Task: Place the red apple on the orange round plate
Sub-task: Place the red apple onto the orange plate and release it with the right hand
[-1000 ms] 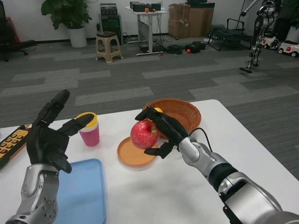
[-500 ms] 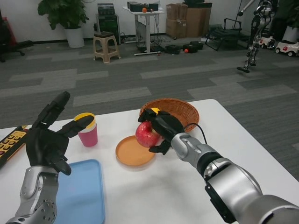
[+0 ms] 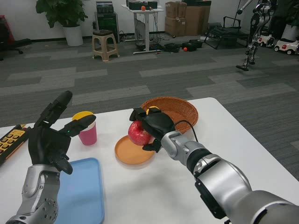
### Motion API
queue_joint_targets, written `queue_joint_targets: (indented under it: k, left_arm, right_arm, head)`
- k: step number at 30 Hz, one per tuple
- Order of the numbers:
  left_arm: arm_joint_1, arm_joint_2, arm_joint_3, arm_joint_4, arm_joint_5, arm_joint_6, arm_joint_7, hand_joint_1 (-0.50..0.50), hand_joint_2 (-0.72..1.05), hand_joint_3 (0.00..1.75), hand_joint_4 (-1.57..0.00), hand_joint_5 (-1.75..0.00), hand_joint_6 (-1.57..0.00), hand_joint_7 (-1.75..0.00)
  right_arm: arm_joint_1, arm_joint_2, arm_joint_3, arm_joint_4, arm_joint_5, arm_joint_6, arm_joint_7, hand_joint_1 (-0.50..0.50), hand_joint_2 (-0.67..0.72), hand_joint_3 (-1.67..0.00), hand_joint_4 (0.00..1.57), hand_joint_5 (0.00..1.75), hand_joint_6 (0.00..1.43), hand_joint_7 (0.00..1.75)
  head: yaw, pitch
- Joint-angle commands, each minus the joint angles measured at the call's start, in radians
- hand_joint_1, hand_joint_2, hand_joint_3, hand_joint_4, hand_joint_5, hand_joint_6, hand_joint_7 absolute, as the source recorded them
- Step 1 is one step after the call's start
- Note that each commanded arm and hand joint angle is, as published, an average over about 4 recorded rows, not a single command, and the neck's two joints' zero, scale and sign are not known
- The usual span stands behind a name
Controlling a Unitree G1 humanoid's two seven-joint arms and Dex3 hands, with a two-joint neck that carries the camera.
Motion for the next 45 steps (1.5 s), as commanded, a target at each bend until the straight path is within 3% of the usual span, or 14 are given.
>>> queue_joint_targets:
  k: [1, 14, 17, 21, 31, 38, 42, 45]
  left_arm:
    - [-0.013, 0.005, -0.008, 0.002, -0.007, 0.000, 0.003, 0.50, -0.64, 0.09, -1.38, 0.00, -0.86, -0.07]
    - [-0.019, 0.022, -0.077, -0.043, -0.005, 0.000, 0.003, 0.50, -0.64, 0.09, -1.38, 0.00, -0.84, -0.07]
    - [-0.026, 0.027, -0.102, -0.045, -0.010, 0.000, 0.003, 0.50, -0.64, 0.09, -1.38, 0.00, -0.84, -0.07]
    - [-0.029, 0.028, -0.110, -0.044, -0.012, 0.000, 0.003, 0.50, -0.64, 0.09, -1.38, 0.00, -0.84, -0.07]
    - [-0.041, 0.033, -0.132, -0.044, -0.030, 0.000, 0.003, 0.50, -0.64, 0.09, -1.38, 0.00, -0.81, -0.07]
    - [-0.050, 0.034, -0.146, -0.044, -0.040, 0.000, 0.003, 0.50, -0.64, 0.09, -1.38, 0.00, -0.81, -0.07]
    - [-0.052, 0.038, -0.150, -0.044, -0.042, 0.000, 0.003, 0.50, -0.64, 0.09, -1.38, 0.00, -0.81, -0.07]
    - [-0.052, 0.039, -0.152, -0.044, -0.043, 0.001, 0.003, 0.50, -0.64, 0.09, -1.38, 0.00, -0.81, -0.07]
  right_arm:
    - [-0.021, 0.020, 0.007, -0.004, -0.081, 0.020, -0.031, -0.46, -0.60, -1.59, 1.32, 1.75, 1.32, 1.47]
    - [-0.024, 0.044, 0.099, 0.014, -0.108, 0.116, -0.060, -0.46, -0.60, -1.59, 1.17, 1.75, 1.21, 1.47]
    - [-0.024, 0.044, 0.113, 0.019, -0.107, 0.139, -0.065, -0.46, -0.60, -1.59, 1.06, 1.75, 1.13, 1.52]
    - [-0.024, 0.044, 0.136, 0.031, -0.107, 0.168, -0.067, -0.46, -0.60, -1.59, 0.79, 1.75, 0.79, 1.61]
    - [-0.024, 0.046, 0.209, 0.054, -0.105, 0.203, -0.108, -0.46, -0.60, -1.59, 0.69, 1.65, 0.49, 1.57]
    - [-0.026, 0.042, 0.260, 0.061, -0.095, 0.222, -0.109, -0.46, -0.60, -1.59, 0.59, 1.41, 0.26, 1.43]
    - [-0.033, 0.041, 0.329, 0.064, -0.042, 0.239, -0.108, -0.46, -0.60, -1.59, 0.51, 1.14, 0.19, 1.33]
    - [-0.036, 0.040, 0.350, 0.067, -0.031, 0.244, -0.109, -0.46, -0.60, -1.59, 0.49, 1.07, 0.17, 1.33]
  head:
    - [0.006, 0.001]
    - [-0.002, -0.012]
    - [-0.005, -0.015]
    - [-0.009, -0.019]
    - [0.003, 0.002]
    - [0.003, 0.007]
    - [-0.003, 0.031]
    - [0.003, 0.036]
